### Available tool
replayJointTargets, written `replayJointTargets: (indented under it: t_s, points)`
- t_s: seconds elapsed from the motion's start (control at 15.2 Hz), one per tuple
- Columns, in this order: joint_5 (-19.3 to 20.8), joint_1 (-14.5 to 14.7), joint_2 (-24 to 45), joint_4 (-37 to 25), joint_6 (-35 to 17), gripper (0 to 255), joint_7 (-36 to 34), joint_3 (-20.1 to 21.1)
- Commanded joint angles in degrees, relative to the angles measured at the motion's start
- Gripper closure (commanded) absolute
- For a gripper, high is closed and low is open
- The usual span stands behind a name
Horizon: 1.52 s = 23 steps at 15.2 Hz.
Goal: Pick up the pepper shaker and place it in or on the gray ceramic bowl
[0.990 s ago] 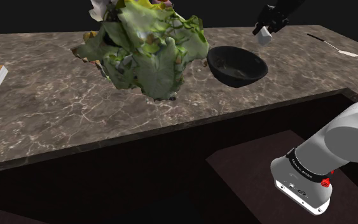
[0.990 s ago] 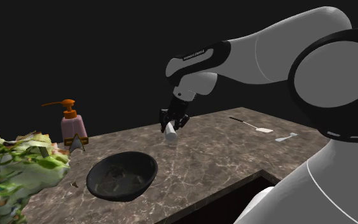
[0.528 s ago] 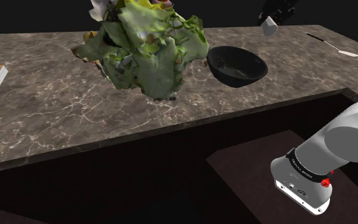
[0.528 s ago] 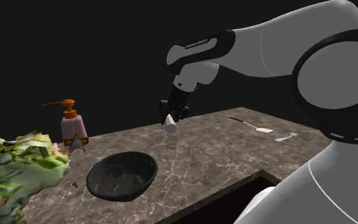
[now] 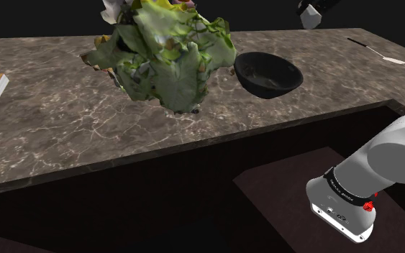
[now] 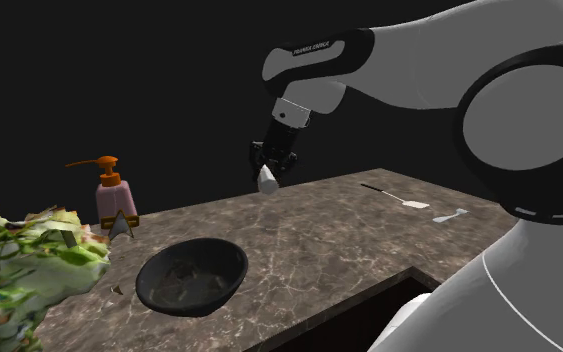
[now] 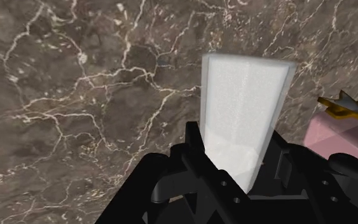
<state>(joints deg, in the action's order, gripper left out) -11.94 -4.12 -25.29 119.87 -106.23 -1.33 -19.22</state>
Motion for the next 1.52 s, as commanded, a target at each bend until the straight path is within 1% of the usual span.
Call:
replayJointTargets:
  t_s: [0.0,0.13,0.4,0.66,1.06,1.45]
  points:
    - [0.1,0.1,0.1,-1.7,1.6,255,-0.4,0.1]
    - [0.1,0.1,0.4,-3.3,2.9,255,-0.8,0.1]
    - [0.5,0.4,-5.7,2.5,1.7,255,-6.1,4.8]
    - [0.0,1.0,-10.9,7.2,1.0,255,-11.3,9.6]
    - [-2.1,2.5,-17.2,12.4,0.3,255,-19.2,17.0]
    - [-5.2,4.6,-21.6,15.3,-0.2,255,-27.2,24.6]
